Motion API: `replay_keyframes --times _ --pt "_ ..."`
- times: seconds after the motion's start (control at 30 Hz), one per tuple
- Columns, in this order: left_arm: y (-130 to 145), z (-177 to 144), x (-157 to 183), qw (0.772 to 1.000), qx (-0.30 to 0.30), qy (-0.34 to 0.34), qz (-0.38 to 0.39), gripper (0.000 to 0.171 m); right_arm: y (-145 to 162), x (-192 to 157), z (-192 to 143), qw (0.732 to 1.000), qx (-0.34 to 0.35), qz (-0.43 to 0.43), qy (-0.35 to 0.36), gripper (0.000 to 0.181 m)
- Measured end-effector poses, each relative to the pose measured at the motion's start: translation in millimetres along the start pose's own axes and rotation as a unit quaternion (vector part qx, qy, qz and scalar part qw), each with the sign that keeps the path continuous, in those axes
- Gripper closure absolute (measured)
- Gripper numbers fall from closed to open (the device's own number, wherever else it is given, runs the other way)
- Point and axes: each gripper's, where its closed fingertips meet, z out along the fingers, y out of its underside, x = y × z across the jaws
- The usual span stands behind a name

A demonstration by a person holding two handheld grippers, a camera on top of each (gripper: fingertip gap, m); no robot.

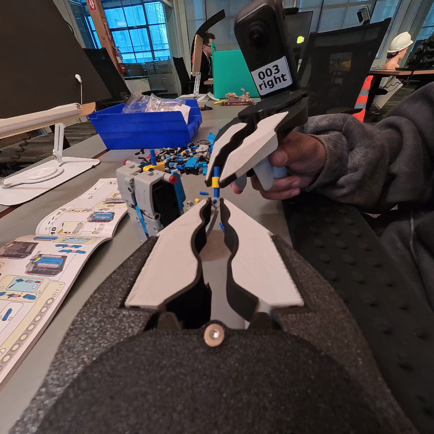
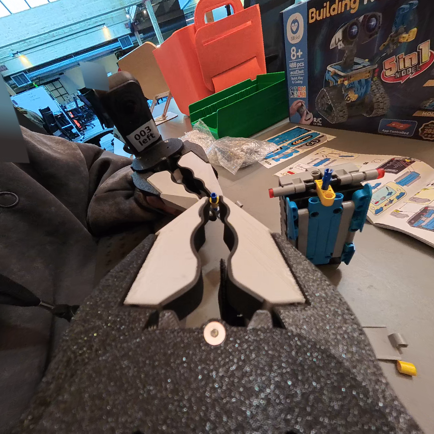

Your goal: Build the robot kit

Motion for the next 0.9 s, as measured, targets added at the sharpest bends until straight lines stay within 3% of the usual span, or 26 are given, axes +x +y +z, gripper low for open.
replay_keyframes --times 0.17,0.27,0.37,0.47,0.53,0.63,0.9 --pt "-4.3 -1.6 0.8 1.000 0.013 0.010 -0.020 0.165 -3.9 -4.1 1.1 1.000 0.017 0.018 -0.017 0.174" --pt "-31.1 -12.9 -0.4 0.991 0.089 0.038 -0.097 0.165 -33.2 -12.3 -3.4 0.990 0.109 0.076 -0.055 0.174" --pt "-56.4 -28.8 -5.8 0.946 0.175 0.112 -0.250 0.165 -52.4 -12.3 -5.4 0.978 0.171 0.103 -0.068 0.174" --pt "-63.9 -36.5 -11.8 0.883 0.222 0.177 -0.373 0.166 -67.9 -30.1 -5.5 0.971 0.213 0.062 -0.089 0.175" --pt "-68.6 -40.5 -9.3 0.845 0.240 0.228 -0.421 0.165 -66.7 -33.1 3.1 0.978 0.199 0.021 -0.063 0.175" --pt "-69.2 -41.2 -7.0 0.827 0.242 0.254 -0.440 0.166 -64.6 -35.9 11.1 0.980 0.193 0.008 -0.055 0.174" --pt "-69.7 -43.2 -10.9 0.804 0.253 0.266 -0.467 0.166 -62.7 -29.8 16.9 0.980 0.194 0.013 -0.037 0.175"
